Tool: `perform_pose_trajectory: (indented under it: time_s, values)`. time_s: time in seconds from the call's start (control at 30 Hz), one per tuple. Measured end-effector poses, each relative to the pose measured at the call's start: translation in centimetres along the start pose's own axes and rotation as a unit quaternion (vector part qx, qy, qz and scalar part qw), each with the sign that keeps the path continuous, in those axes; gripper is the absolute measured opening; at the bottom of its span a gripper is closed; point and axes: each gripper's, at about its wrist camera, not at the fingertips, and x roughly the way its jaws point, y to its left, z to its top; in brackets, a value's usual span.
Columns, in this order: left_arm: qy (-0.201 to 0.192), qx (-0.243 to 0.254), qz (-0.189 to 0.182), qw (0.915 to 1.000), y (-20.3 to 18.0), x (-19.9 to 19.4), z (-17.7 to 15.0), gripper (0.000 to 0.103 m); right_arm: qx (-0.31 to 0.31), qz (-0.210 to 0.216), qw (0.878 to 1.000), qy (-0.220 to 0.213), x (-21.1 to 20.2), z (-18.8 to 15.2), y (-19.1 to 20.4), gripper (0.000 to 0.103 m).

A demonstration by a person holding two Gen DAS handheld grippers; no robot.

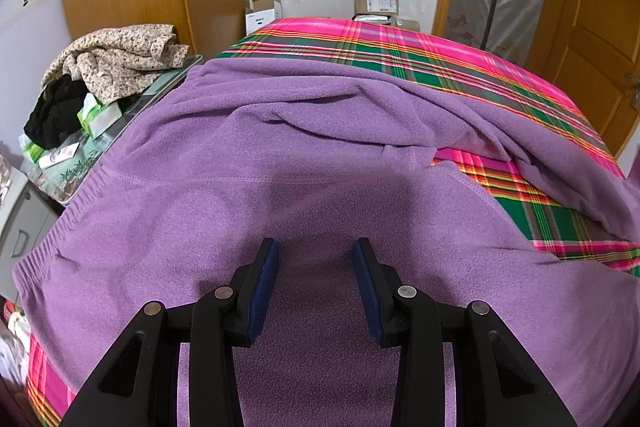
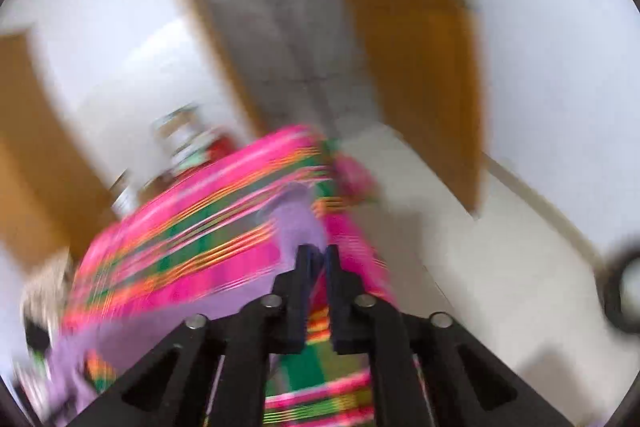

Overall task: Fold clothes
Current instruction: 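Open the right gripper and pull it back from the sleeve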

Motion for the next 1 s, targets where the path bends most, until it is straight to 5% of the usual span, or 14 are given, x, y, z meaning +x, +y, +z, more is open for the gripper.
perform_pose_trajectory:
  time_s: [0.17, 0.3, 0.37, 0.47, 0.6, 0.73, 0.93, 1.0]
  values:
    - [0.0, 0.001, 0.0, 1.0, 0.0, 0.0, 0.0, 0.041, 0.019, -0.019, 0.999, -0.037, -2.2, -0.5, -1.6, 0.031]
    - [0.0, -0.002, 0.0, 1.0, 0.1, -0.1, 0.0, 0.041, -0.129, 0.066, 0.989, -0.026, -3.3, -2.9, 4.3, 0.031]
    - [-0.001, -0.001, 0.001, 1.0, 0.0, -0.1, 0.0, 0.041, -0.222, 0.104, 0.969, -0.008, -3.2, -5.0, 8.1, 0.031]
    - [-0.01, -0.004, -0.02, 0.9997, -0.1, -0.6, -0.1, 0.041, -0.356, 0.177, 0.917, 0.027, -3.0, -9.8, 14.5, 0.03]
    - [-0.028, 0.007, -0.044, 0.9986, -1.0, -2.0, 0.0, 0.041, -0.455, 0.223, 0.859, 0.072, -2.0, -14.7, 19.7, 0.03]
    - [-0.031, 0.029, -0.043, 0.9982, -2.0, -2.3, 0.4, 0.041, -0.509, 0.23, 0.823, 0.101, 0.3, -16.6, 23.0, 0.03]
    - [-0.008, 0.036, -0.051, 0.998, -3.0, -0.9, -0.4, 0.041, -0.555, 0.21, 0.792, 0.143, 3.4, -17.4, 24.6, 0.03]
    - [-0.002, 0.037, -0.051, 0.998, -3.1, -0.6, -0.6, 0.041, -0.555, 0.211, 0.788, 0.16, 4.5, -17.7, 24.9, 0.018]
